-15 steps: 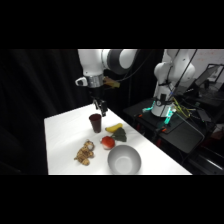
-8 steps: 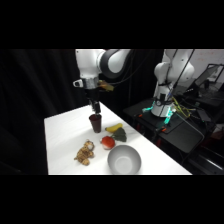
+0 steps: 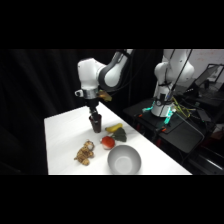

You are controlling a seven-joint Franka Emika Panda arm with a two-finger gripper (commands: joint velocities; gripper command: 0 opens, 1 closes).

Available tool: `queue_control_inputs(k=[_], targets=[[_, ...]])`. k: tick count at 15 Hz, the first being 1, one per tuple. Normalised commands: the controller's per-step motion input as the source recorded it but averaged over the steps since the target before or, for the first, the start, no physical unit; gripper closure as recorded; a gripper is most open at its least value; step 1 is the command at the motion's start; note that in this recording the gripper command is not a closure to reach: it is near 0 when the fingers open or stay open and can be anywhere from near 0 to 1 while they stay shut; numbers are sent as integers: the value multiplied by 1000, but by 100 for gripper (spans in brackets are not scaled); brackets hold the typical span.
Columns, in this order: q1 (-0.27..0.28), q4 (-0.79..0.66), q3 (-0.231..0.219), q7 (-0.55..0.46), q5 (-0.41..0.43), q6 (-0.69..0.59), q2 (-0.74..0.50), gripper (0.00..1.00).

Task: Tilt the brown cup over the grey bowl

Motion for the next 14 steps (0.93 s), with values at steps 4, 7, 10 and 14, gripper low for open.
queue_control_inputs(k=[4,7,10,14], targets=[[-91,-17,49,-96,127,194,87,0],[-66,12,55,-42,123,139,59,100],[-51,29,52,-13,110,90,14,100],[-4,41,31,19,35,43,-28,81]])
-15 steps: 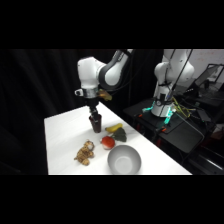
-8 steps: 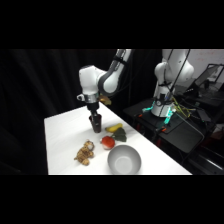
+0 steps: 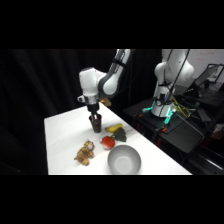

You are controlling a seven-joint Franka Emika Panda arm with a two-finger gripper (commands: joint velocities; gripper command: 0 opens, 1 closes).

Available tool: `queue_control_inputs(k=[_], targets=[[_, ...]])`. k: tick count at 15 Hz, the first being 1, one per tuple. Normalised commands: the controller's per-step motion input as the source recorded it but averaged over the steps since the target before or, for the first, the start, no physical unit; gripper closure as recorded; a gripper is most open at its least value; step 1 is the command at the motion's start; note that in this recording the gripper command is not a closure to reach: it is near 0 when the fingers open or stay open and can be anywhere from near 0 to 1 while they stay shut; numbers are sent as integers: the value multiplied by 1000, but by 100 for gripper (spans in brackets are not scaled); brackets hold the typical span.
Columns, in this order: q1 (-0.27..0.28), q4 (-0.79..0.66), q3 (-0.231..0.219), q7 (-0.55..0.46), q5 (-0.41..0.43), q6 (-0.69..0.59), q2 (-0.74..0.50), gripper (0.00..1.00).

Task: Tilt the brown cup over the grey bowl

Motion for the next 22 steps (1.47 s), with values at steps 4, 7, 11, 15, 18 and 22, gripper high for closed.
queue_control_inputs(k=[4,7,11,15,18,22], targets=[[123,48,-65,172,-186,-64,-157,9],[199,111,-117,306,-294,-456,-359,8],[164,158,-25,233,-228,-584,-382,8],[147,13,121,127,-86,-396,-339,8],[136,-171,179,12,94,-169,-301,9],[72,-149,153,-282,378,-144,-157,15]])
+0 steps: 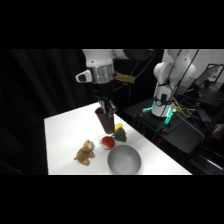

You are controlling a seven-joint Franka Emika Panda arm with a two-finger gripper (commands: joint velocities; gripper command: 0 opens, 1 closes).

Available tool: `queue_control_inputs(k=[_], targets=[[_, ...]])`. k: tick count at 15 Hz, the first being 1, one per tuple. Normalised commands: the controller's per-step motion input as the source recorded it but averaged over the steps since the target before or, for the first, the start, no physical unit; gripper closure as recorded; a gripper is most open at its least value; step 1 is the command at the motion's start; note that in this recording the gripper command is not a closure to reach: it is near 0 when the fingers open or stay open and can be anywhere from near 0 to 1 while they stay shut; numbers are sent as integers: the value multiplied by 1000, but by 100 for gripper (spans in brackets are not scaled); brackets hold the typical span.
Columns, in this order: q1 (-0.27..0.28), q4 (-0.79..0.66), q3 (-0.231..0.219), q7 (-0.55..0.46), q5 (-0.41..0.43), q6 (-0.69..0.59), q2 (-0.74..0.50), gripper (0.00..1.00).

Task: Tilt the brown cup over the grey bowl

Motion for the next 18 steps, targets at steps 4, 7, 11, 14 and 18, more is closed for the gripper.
queue_control_inputs(k=[4,7,11,14,18], targets=[[-44,72,66,-576,556,-318,52,15],[-86,342,57,-527,496,-503,295,15],[-73,546,123,-300,371,-645,409,15],[-78,682,137,-136,288,-698,540,15],[-133,731,103,-56,242,-742,583,15]])
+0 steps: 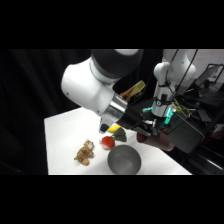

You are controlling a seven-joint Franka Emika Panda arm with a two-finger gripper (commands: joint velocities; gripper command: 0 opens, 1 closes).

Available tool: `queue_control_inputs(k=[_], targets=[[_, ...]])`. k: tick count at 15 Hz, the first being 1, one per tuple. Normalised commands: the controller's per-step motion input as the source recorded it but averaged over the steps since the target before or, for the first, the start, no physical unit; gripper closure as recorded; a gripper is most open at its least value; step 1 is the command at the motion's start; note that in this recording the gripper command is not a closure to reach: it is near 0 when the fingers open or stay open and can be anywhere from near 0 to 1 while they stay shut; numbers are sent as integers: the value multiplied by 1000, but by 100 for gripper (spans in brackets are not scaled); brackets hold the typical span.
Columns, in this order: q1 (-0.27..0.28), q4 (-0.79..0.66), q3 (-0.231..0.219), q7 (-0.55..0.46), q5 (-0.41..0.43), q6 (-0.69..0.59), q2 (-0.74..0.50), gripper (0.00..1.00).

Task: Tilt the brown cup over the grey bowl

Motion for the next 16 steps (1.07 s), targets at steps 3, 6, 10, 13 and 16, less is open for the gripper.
queue_control_inputs(k=[3,6,10,13,16], targets=[[-141,710,57,66,166,-670,508,15],[-106,583,31,143,157,-497,360,15],[-42,363,-18,167,91,-228,140,15],[69,58,-112,93,-269,151,-149,15],[80,-207,-134,28,-428,398,-319,15]])
